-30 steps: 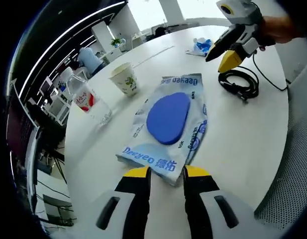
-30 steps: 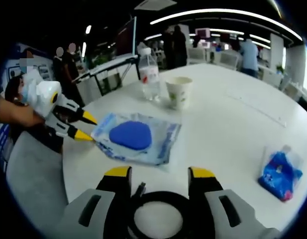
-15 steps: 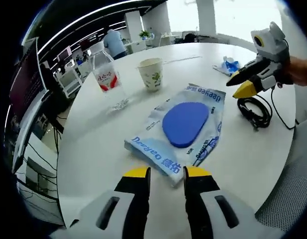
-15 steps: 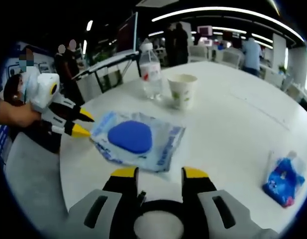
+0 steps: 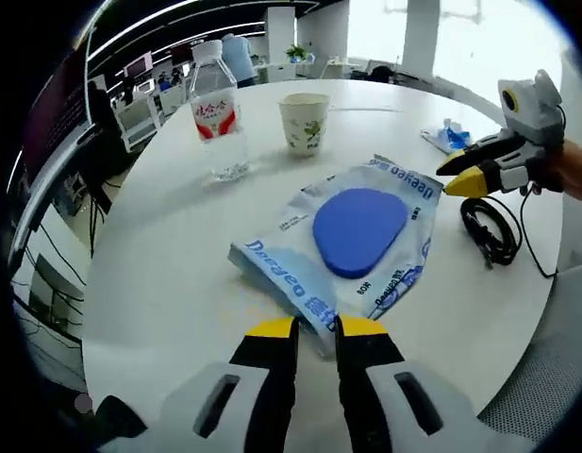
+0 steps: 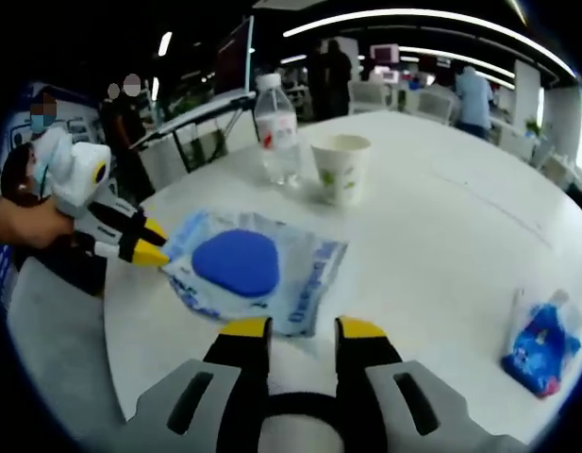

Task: Arrange the tabletop items into an orderly group along one side of the table until the central work area is clear of visible clutter.

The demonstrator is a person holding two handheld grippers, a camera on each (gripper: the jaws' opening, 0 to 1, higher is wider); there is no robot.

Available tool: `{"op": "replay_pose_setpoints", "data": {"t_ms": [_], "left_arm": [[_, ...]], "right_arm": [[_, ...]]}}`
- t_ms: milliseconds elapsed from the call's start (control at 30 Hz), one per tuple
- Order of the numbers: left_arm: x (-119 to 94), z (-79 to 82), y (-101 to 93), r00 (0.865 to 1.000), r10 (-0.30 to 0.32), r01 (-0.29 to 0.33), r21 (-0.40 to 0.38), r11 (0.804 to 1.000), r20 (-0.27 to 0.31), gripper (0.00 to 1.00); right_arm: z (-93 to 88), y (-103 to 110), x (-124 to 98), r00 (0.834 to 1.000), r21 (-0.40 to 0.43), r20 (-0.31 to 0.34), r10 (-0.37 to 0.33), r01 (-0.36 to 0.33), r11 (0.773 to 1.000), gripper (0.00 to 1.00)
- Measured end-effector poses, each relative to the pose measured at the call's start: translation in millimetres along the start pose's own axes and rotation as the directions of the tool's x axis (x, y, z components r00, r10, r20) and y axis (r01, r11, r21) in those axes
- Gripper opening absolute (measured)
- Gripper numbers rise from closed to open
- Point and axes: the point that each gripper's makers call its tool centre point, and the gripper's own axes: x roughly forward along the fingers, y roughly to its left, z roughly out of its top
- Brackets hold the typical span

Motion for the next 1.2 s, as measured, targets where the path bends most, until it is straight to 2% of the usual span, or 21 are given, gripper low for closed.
{"op": "replay_pose_setpoints", "data": {"t_ms": [100, 400, 533, 700, 1200], "left_arm": [[1.3, 1.0, 0.6, 1.0, -0.007, 0.007, -0.041, 0.999, 0.003, 0.12], [7.2, -1.1, -1.1, 1.0, -0.024, 0.024, -0.081, 0.996, -0.004, 0.08], [7.6, 0.2, -1.1, 1.0, -0.021, 0.022, -0.086, 0.996, 0.009, 0.05], [6.3, 5.7, -1.9, 0.999, -0.014, 0.016, -0.08, 0.997, 0.029, 0.01], [1.4, 14.0, -3.9, 0.999, -0.018, 0.021, -0.07, 0.997, 0.035, 0.0]], "right_arm": [[0.3, -0.2, 4.7, 1.0, 0.007, -0.009, 0.002, -0.002, 1.0, 0.17], [-6.6, -3.3, 11.4, 0.998, 0.012, -0.055, -0.007, 0.008, 1.0, 0.03], [-8.8, -3.2, 10.9, 0.998, 0.018, -0.057, 0.003, -0.002, 1.0, 0.0], [-8.5, -1.5, 9.0, 0.999, -0.003, -0.051, 0.009, -0.009, 1.0, 0.0], [-2.0, -0.8, 0.2, 1.0, -0.017, -0.017, 0.006, -0.007, 1.0, 0.0]]}}
